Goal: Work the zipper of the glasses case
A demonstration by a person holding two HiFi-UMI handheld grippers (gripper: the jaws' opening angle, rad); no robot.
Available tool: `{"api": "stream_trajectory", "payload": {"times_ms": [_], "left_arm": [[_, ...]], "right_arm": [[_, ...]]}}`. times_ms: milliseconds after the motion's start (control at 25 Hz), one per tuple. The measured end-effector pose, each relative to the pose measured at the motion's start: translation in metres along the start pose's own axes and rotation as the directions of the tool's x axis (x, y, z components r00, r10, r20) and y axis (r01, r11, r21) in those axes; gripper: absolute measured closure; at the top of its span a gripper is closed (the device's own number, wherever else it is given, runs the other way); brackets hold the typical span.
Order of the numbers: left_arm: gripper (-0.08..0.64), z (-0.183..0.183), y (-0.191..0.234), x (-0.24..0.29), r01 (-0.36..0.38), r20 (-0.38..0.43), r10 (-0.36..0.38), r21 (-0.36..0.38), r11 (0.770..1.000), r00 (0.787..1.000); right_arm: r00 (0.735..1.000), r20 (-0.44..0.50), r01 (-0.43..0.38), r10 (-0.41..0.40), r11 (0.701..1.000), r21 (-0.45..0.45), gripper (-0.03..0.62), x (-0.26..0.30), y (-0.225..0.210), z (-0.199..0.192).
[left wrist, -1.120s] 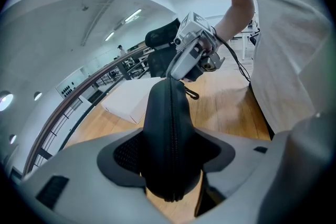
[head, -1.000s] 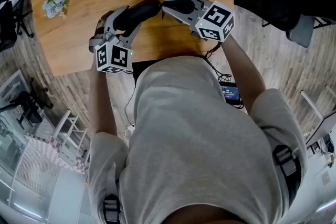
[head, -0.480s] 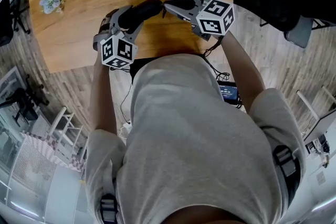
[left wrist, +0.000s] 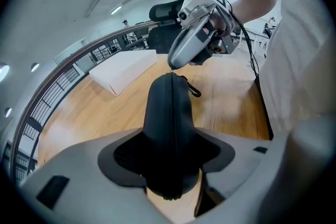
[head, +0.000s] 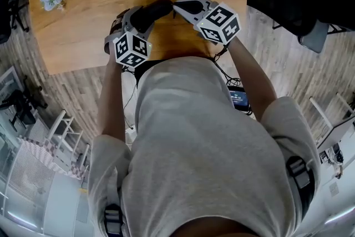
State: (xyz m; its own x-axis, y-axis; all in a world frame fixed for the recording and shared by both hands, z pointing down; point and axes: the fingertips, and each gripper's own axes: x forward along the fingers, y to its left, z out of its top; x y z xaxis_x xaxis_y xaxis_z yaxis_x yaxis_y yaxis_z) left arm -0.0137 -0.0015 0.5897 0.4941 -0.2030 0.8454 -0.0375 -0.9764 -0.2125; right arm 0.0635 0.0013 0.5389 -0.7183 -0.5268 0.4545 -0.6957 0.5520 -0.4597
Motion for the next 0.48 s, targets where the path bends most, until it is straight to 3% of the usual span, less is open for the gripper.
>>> {"api": "stream_trajectory", "payload": {"times_ms": [480], "left_arm": [[0.282,-0.005,-0.002,0.015,-0.025,-0.032,0.023,-0.055,0.998,0.999]], "right_arm": [[0.998,0.021,0.054,-0.055,0.998,0.034,0.568,0.007,0.009,-0.001]]}}
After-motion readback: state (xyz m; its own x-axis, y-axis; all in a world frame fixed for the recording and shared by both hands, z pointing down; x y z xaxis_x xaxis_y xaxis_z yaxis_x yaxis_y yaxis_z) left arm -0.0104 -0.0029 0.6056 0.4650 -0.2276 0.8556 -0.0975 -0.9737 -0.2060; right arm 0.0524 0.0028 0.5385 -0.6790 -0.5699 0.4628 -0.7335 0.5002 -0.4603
